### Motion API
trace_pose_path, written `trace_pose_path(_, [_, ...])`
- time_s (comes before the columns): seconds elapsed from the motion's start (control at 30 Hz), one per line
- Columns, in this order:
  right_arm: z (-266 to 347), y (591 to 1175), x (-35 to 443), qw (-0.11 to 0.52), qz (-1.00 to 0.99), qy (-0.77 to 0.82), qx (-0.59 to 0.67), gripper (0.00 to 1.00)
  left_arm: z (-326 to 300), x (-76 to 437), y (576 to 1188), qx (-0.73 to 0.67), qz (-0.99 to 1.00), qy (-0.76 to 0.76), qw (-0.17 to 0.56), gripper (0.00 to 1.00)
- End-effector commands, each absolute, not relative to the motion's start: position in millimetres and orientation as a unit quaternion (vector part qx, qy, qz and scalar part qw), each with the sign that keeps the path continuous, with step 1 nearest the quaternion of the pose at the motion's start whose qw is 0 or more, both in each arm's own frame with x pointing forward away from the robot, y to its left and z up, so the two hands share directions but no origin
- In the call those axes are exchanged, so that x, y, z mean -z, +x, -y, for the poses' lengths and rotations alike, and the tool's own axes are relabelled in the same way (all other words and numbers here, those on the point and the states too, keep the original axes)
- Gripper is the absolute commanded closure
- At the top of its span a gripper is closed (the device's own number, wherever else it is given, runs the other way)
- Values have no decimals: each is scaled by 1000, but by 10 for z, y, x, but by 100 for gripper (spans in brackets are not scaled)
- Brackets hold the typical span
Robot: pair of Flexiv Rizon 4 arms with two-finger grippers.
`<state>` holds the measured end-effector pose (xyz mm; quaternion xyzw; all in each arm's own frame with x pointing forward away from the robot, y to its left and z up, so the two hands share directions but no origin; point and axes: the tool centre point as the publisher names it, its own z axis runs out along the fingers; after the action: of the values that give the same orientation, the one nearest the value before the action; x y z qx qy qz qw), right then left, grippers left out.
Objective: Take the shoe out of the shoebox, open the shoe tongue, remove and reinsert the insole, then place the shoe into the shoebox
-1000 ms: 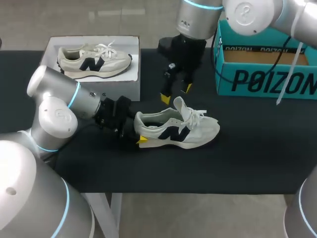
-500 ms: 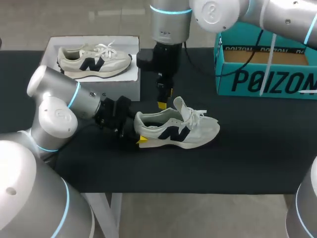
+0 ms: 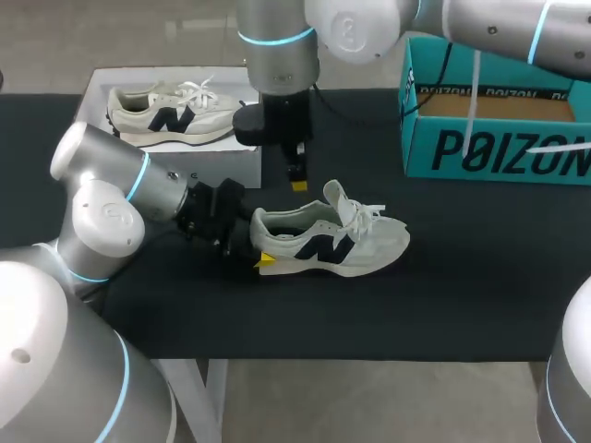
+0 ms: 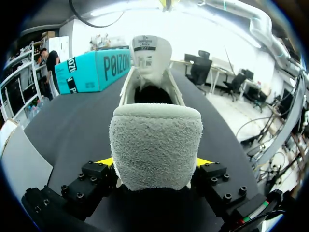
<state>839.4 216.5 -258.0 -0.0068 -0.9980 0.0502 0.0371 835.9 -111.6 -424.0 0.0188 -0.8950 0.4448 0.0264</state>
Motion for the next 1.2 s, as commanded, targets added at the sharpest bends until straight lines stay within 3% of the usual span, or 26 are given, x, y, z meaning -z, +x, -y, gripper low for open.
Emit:
trace_pose_path(0.03, [-2064, 8364, 2600, 31, 999, -11, -25, 100, 1139, 4272, 8365, -444, 895, 19, 27, 100])
trace_pose_path(0.7, [-2076, 8411, 2697, 51, 997, -21, -48, 100, 1139, 4272, 8365, -444, 895, 19, 27, 100])
trace_pose_path(0.93, [-2100, 8556, 2943, -4, 998, -49, -24, 100, 1139, 4272, 8365, -444, 895, 19, 27, 100])
trace_pose_path(1.2, [-2087, 8528, 3228, -11, 998, -52, -22, 100, 1139, 4272, 8365, -444, 895, 19, 27, 100])
